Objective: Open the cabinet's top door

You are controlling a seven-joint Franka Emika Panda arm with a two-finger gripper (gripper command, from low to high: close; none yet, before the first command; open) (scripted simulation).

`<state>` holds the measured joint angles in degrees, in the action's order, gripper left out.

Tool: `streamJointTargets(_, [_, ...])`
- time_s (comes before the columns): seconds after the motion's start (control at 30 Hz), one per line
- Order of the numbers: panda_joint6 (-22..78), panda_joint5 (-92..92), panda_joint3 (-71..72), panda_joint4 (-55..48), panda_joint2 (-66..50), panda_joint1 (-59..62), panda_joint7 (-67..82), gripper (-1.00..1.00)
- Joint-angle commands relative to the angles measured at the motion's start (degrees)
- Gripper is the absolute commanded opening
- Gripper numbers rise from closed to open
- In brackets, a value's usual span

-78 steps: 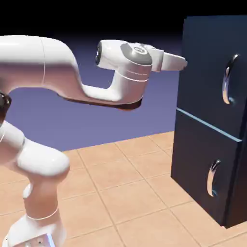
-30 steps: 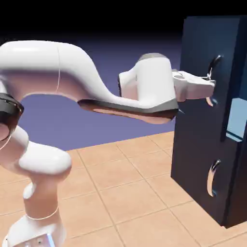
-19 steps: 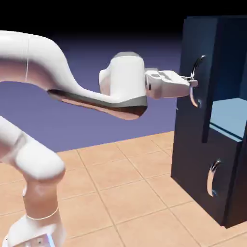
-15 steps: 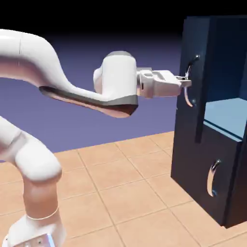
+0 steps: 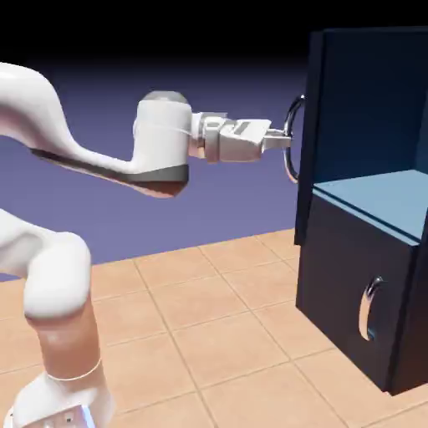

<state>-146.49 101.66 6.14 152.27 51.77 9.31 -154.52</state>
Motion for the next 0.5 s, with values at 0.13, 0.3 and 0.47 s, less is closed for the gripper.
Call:
streamJointTargets(0.13, [9.6,-12.6,7.4,2.0,3.6,-1.0,5.5,-1.0])
streamJointTargets(0.3, [21.7,-24.5,16.6,1.3,4.7,-2.3,8.9,-1.0])
streamJointTargets(0.47, [34.2,-34.2,26.2,-2.7,2.8,-1.7,10.1,-1.0])
